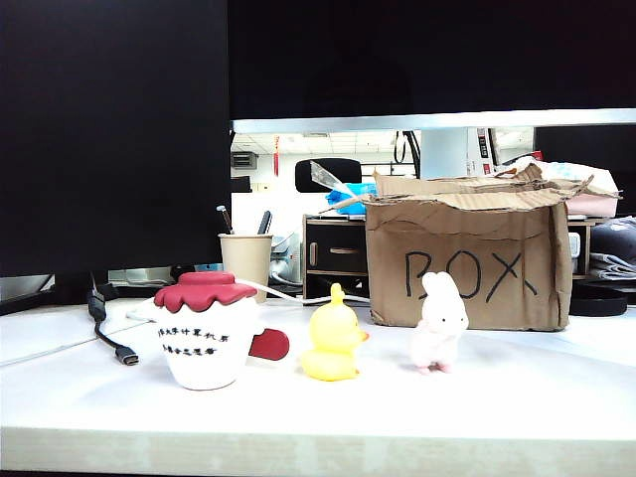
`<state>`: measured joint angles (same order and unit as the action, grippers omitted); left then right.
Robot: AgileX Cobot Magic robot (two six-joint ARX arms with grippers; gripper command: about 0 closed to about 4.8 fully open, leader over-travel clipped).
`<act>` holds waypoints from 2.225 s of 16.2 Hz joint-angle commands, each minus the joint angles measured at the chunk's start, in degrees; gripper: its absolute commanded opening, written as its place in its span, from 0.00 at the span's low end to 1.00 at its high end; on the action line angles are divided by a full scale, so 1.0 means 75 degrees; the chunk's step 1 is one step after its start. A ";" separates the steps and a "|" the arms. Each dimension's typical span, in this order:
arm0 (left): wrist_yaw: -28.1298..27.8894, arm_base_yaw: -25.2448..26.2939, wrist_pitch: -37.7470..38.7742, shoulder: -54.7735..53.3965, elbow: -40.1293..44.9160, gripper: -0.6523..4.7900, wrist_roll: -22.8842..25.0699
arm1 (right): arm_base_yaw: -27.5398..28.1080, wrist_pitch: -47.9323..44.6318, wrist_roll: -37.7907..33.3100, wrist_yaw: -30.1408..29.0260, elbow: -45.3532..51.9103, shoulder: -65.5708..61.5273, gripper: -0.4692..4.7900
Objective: Put the doll that is least similar in size compared to the others into the paper box.
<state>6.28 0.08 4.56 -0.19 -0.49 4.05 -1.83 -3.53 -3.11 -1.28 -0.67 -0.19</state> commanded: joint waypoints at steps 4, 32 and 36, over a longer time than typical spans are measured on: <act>0.0026 -0.0003 -0.0047 0.0000 -0.0009 0.11 0.0003 | -0.0003 -0.0128 0.0017 0.0006 0.0029 0.0003 0.09; 0.0175 -0.4427 -0.0050 -0.1099 -0.0020 0.11 0.0003 | -0.0137 -0.0385 -0.3605 -0.6190 -0.4619 -0.3856 0.09; 0.0175 -0.4433 -0.0047 -0.1099 -0.0020 0.11 0.0003 | -0.2122 0.1568 -0.1661 -0.6478 -0.6802 -0.7746 0.09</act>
<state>7.33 -33.23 4.75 -8.36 -0.56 4.05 -15.64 7.14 -18.92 -50.41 -49.69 -55.02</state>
